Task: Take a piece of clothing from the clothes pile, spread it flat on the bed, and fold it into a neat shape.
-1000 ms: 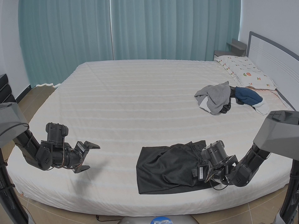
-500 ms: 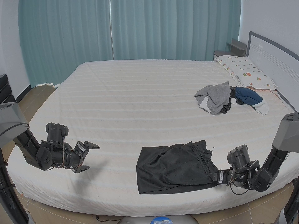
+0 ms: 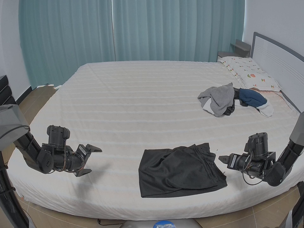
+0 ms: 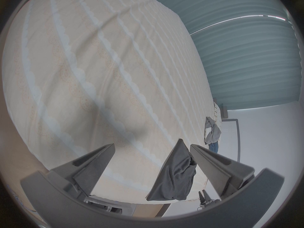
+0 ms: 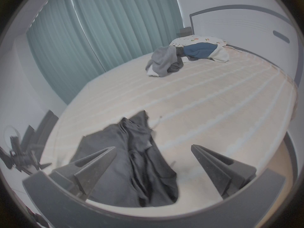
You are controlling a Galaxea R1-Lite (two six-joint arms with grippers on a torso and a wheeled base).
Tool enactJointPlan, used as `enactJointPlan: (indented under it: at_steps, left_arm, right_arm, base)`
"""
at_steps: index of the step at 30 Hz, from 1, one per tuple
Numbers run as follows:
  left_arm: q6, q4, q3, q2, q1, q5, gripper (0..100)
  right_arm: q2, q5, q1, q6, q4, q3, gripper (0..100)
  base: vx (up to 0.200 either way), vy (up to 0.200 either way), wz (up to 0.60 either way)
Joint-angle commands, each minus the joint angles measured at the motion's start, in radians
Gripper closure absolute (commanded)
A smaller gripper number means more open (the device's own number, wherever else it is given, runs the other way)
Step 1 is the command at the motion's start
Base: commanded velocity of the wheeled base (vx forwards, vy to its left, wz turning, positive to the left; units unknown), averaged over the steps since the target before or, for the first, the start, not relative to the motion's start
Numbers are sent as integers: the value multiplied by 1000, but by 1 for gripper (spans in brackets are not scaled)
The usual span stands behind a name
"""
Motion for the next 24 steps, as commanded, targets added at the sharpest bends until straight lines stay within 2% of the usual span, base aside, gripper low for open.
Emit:
enactJointPlan:
  at_steps: [1, 5, 6, 8, 11, 12, 17, 24]
  left_arm:
    - [-2, -1, 1, 2, -2, 1, 0]
    - [0, -1, 1, 2, -2, 2, 0]
    - [0, -1, 1, 2, -2, 2, 0]
    - [0, -1, 1, 2, -3, 2, 0]
    - [-2, -1, 1, 2, -11, 4, 0]
    - [-2, -1, 1, 3, -19, 4, 0]
    - [0, -2, -1, 11, -29, 28, 0]
    - [1, -2, -7, 23, -40, 47, 0]
  right_arm:
    - [79, 39, 51, 89, 6, -140, 0]
    - [168, 91, 62, 129, 3, -222, 0]
    - [198, 140, 60, 147, 4, -260, 0]
    - [210, 170, 57, 153, 4, -274, 0]
    - [270, 268, 53, 155, 6, -338, 0]
    - [296, 280, 53, 155, 7, -369, 0]
    - [385, 289, 50, 153, 53, -495, 0]
    - [437, 292, 23, 150, 75, -567, 0]
  base:
    - [0, 0, 0]
    - [0, 0, 0]
    - [0, 0, 0]
    - [0, 0, 0]
    - [0, 0, 0]
    - [0, 0, 0]
    - [0, 0, 0]
    - [0, 0, 0]
